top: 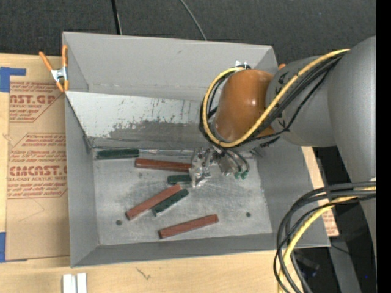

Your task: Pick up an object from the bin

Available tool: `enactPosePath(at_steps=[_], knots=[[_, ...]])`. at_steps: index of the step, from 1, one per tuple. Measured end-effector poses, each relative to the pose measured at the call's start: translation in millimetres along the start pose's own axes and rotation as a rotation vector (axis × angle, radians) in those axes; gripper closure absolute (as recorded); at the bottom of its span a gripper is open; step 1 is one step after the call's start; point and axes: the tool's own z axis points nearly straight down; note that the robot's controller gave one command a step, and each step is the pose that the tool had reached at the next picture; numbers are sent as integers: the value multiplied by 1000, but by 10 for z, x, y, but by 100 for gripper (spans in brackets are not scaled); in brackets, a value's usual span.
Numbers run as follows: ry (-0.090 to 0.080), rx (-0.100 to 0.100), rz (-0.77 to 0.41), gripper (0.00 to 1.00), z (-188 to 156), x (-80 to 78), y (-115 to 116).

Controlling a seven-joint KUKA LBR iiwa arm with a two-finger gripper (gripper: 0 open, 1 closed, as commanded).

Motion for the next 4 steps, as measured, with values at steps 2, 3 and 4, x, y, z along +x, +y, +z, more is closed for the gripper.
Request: enactPosePath(at_steps=[2,3,4], knots=[[26,-2,11,100,-400,48,-32],[24,-2,-29,100,-1079,97,18],[27,-1,177,0,-327,-141,200]])
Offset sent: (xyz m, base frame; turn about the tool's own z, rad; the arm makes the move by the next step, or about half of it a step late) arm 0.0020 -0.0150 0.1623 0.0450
